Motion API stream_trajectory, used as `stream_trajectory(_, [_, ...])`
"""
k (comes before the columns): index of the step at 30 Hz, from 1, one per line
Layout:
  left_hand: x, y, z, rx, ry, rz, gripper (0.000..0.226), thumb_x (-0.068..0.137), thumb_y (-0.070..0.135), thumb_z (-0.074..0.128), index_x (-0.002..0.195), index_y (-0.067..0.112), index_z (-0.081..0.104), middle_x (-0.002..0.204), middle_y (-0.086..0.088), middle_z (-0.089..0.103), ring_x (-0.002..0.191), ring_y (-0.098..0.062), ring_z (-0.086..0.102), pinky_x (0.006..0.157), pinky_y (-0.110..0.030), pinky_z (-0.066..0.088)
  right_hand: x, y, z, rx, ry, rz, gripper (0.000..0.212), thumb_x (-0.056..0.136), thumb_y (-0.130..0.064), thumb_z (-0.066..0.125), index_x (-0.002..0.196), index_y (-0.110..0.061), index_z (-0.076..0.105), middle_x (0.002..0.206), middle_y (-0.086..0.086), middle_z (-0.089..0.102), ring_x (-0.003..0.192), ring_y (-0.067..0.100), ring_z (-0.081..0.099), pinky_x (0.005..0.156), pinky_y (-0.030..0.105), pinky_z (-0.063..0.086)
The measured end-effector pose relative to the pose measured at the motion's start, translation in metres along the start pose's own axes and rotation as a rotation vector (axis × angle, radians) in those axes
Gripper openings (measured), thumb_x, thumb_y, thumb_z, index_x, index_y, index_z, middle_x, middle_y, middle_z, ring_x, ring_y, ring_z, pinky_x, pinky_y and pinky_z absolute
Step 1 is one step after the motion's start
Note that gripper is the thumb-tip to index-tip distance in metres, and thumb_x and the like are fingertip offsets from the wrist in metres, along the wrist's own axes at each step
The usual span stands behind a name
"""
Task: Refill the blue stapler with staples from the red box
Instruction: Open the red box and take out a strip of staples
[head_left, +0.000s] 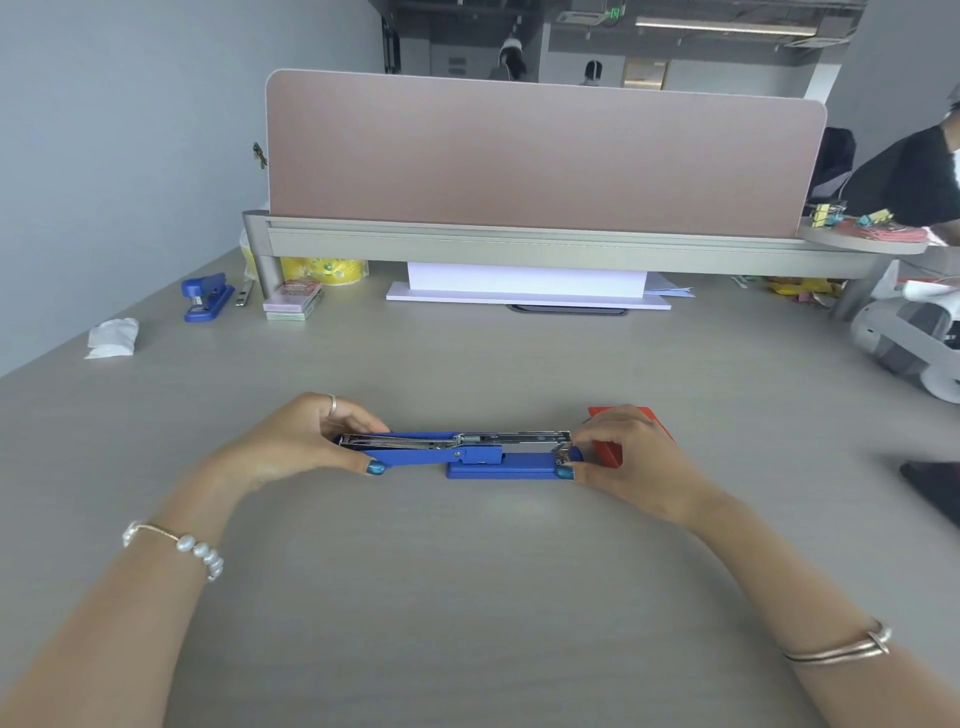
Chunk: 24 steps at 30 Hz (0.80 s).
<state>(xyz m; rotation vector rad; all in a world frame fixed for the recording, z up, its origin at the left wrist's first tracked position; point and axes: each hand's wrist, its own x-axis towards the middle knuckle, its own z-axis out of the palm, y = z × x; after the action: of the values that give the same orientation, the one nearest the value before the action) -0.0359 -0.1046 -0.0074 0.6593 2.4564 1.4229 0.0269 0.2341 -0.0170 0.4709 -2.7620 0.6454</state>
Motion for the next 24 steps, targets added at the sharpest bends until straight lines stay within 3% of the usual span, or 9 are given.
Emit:
stream_trajectory(4, [0.0,0.003,0.0,0.041,-0.021,-0.022,0.048,0.042,0.034,0.083,0.088,0.027,0.072,0.093,-0.001,0.075,0.086,-0.012,0.068,0.082,-0.023,0.051,-0.001,-0.001,-0.001,0.01,-0.003,-0.007,0.029,0.076,-0.039,0.068,0.059,-0.049,0.046,0.059,-0.009,0.052,0.067,0.005,0.044,0.07,0.029,0.039])
stream_trajectory(6, [0.0,0.006,0.002,0.064,-0.031,-0.041,0.063,0.034,0.047,0.088,0.092,0.03,0.071,0.097,0.007,0.075,0.093,-0.006,0.067,0.088,-0.026,0.05,-0.003,-0.009,-0.006,0.054,-0.016,0.019,0.017,0.074,-0.042,0.069,0.075,-0.053,0.056,0.069,-0.018,0.055,0.078,0.009,0.048,0.08,0.03,0.042])
stream_trajectory(8, [0.0,0.01,0.007,0.134,0.032,-0.049,0.075,0.026,0.066,0.082,0.095,0.039,0.068,0.105,0.014,0.07,0.102,0.001,0.061,0.09,-0.024,0.046,-0.006,-0.014,-0.011,0.094,0.076,0.083,0.042,0.069,-0.042,0.073,0.11,-0.041,0.06,0.093,-0.027,0.056,0.101,0.013,0.049,0.094,0.033,0.038])
stream_trajectory(9, [0.001,0.012,0.011,0.195,0.082,-0.037,0.074,0.028,0.069,0.079,0.096,0.042,0.067,0.111,0.015,0.065,0.107,0.0,0.057,0.092,-0.025,0.043,-0.008,-0.015,-0.016,0.075,0.138,0.102,0.053,0.068,-0.04,0.074,0.118,-0.035,0.058,0.103,-0.022,0.058,0.11,0.016,0.047,0.098,0.035,0.036])
stream_trajectory(11, [0.004,0.018,0.021,0.318,0.169,0.029,0.061,0.039,0.066,0.07,0.096,0.045,0.064,0.114,0.011,0.057,0.112,-0.005,0.047,0.094,-0.025,0.037,-0.01,-0.015,-0.025,-0.005,0.199,0.14,0.061,0.068,-0.038,0.073,0.124,-0.034,0.051,0.12,-0.008,0.058,0.118,0.019,0.041,0.101,0.036,0.032])
stream_trajectory(13, [0.006,0.026,0.032,0.36,0.217,0.115,0.052,0.045,0.065,0.063,0.094,0.048,0.061,0.109,0.012,0.056,0.11,-0.001,0.043,0.091,-0.021,0.034,-0.013,-0.011,-0.031,-0.065,0.136,0.224,0.072,0.066,-0.037,0.073,0.131,-0.038,0.04,0.131,-0.005,0.049,0.124,0.019,0.033,0.101,0.037,0.031])
stream_trajectory(17, [0.008,0.037,0.054,0.325,0.174,0.17,0.046,0.053,0.062,0.062,0.096,0.045,0.063,0.104,0.022,0.057,0.106,0.005,0.047,0.09,-0.022,0.041,-0.016,-0.006,-0.027,0.011,0.005,0.397,0.087,0.063,-0.037,0.074,0.133,-0.045,0.023,0.12,-0.002,0.044,0.12,0.024,0.033,0.089,0.034,0.037])
stream_trajectory(20, [0.009,0.038,0.064,0.333,0.172,0.176,0.044,0.056,0.061,0.062,0.096,0.044,0.064,0.1,0.02,0.06,0.104,0.001,0.053,0.092,-0.028,0.046,-0.013,-0.003,-0.024,0.072,0.047,0.436,0.082,0.06,-0.029,0.074,0.129,-0.041,0.03,0.107,-0.003,0.043,0.109,0.026,0.045,0.081,0.03,0.039])
stream_trajectory(24, [0.005,0.048,0.072,0.334,0.257,0.23,0.049,0.056,0.064,0.059,0.102,0.046,0.06,0.105,0.022,0.057,0.111,-0.002,0.048,0.094,-0.023,0.041,-0.011,-0.006,-0.03,0.308,0.214,0.458,0.063,0.062,-0.018,0.075,0.117,-0.033,0.048,0.116,0.001,0.05,0.096,0.015,0.054,0.072,0.027,0.048])
